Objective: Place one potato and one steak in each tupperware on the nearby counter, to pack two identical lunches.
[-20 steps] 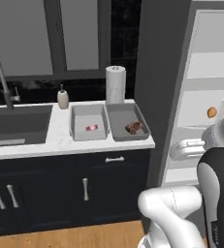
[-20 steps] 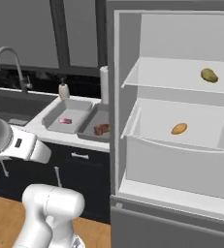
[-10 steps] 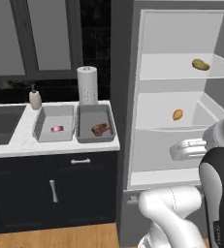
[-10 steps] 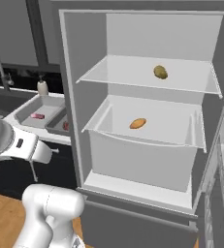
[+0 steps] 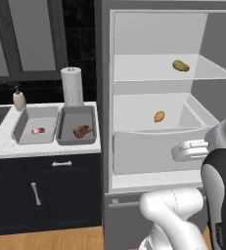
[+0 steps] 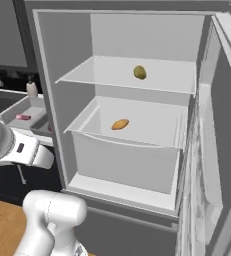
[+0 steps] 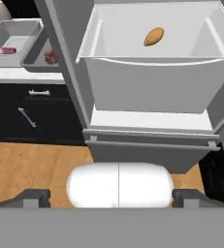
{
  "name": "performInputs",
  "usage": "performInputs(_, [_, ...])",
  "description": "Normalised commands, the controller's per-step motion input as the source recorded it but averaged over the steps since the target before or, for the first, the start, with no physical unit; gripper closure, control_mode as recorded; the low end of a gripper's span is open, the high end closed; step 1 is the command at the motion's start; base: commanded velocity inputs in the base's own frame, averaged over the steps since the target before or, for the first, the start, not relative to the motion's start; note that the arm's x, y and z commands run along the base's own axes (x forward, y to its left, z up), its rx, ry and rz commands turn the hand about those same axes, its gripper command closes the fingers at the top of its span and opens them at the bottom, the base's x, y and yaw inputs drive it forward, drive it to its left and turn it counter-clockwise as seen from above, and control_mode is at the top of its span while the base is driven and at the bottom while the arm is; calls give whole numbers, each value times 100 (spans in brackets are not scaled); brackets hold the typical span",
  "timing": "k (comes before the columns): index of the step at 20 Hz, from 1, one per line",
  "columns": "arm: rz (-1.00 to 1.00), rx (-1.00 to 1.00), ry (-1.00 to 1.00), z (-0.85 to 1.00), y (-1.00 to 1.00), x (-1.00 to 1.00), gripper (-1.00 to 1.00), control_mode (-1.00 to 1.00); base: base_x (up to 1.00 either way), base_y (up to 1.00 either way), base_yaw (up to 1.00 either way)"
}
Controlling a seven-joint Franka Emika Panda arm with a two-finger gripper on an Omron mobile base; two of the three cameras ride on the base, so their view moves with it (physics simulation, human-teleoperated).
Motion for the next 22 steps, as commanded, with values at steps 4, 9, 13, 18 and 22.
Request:
performInputs(4, [0,0,0,0,0,0,-100,100,5,-40,0])
performInputs(9, [0,1,0,0,-20,19,-100,-100,8,-23,0])
performInputs(13, [0,7,-7,19,-57,59,-100,-100,0,0,0])
performInputs(18, [0,0,-17,64,-21,74,-100,-100,0,0,0])
performInputs(22, [1,0,-10,84,-17,59,-100,-100,0,0,0])
